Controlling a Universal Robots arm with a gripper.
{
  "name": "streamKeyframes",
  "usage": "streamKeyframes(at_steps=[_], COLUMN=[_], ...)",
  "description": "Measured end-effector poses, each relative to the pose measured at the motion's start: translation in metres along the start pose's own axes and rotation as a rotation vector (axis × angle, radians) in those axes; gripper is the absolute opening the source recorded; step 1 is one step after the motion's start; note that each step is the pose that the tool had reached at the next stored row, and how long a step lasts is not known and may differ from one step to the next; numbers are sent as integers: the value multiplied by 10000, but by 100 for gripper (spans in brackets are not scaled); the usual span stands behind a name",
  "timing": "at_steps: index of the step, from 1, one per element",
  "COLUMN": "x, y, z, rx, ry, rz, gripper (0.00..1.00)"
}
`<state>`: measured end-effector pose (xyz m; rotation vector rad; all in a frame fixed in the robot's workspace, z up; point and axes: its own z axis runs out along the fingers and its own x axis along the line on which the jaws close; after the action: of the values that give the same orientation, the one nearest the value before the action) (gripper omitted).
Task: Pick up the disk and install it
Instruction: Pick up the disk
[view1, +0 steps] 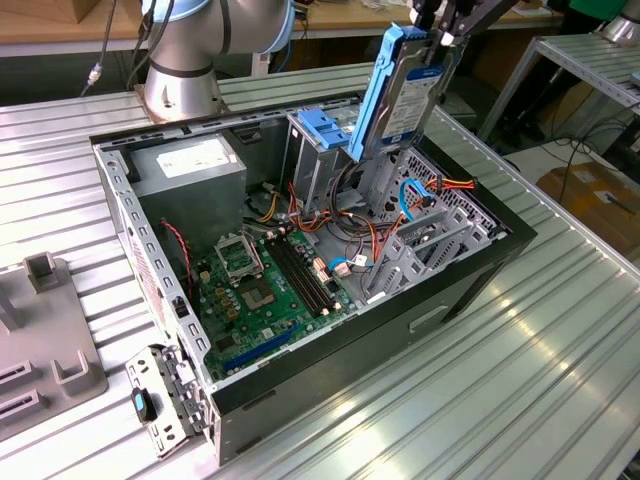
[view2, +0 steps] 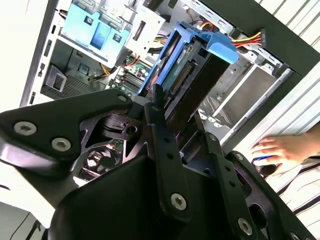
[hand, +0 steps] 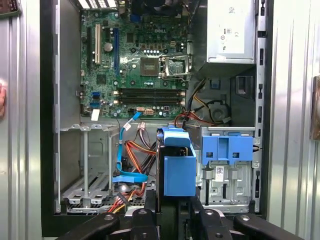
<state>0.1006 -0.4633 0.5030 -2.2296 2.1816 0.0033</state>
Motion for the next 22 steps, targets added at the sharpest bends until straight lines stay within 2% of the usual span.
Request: streamKeyframes(at_steps=[2,4,6,8,16,22], x=[53,179,275,340,711,902], y=[0,-2,-2,-2,0,2], z=[-1,-3,-5,-6,-11,-6], rx=[0,0,0,0,0,0], ry=[1,1,0,1,1,-1], rz=[0,0,1,1,0,1], gripper=[35,35,35,35,35,35])
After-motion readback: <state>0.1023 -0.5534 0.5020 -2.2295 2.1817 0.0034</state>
